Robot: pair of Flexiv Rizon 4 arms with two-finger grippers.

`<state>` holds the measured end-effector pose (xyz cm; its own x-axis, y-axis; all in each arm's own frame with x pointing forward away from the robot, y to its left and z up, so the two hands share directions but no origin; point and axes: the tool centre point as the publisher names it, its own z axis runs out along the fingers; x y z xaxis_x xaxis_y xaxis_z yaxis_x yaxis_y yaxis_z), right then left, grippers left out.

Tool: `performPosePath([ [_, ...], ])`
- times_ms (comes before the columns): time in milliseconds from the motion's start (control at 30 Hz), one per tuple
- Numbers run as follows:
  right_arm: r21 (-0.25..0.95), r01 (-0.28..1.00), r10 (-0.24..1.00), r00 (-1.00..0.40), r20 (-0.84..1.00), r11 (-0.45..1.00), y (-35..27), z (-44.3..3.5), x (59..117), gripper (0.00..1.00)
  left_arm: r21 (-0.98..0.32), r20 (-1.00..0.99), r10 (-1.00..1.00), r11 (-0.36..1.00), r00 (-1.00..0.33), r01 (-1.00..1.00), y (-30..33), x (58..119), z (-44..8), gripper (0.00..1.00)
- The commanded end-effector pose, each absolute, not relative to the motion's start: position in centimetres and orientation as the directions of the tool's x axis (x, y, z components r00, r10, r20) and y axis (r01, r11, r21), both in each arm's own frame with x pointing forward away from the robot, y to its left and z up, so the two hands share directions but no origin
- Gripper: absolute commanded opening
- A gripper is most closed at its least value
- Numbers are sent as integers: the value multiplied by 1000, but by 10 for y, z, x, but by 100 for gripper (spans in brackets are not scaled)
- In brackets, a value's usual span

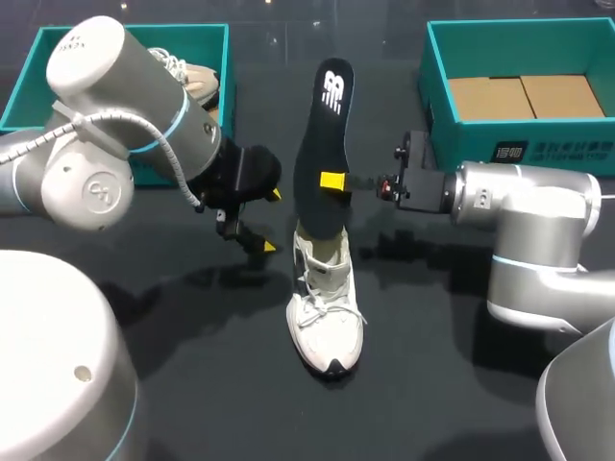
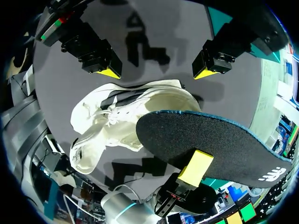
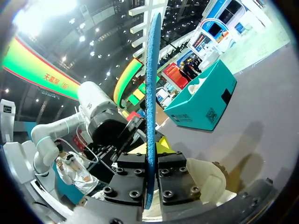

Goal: Take the shoe out of the shoebox, open the shoe tongue, remove and reinsert the insole, then place the shoe into the shoebox

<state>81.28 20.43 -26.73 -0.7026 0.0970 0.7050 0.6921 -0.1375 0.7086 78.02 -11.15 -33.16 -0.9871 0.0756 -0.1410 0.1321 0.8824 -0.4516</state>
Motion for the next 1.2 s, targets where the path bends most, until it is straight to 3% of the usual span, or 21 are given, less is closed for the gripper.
performPosePath([
  [33,708,693,99,-702,706,-136,205,-267,813,0,-448,-139,71,885,-988,127,-115,782,-336,100],
  [1200,774,614,25,-781,624,-156,202,-280,828,0,-451,-79,49,889,-996,79,-141,791,-371,100],
])
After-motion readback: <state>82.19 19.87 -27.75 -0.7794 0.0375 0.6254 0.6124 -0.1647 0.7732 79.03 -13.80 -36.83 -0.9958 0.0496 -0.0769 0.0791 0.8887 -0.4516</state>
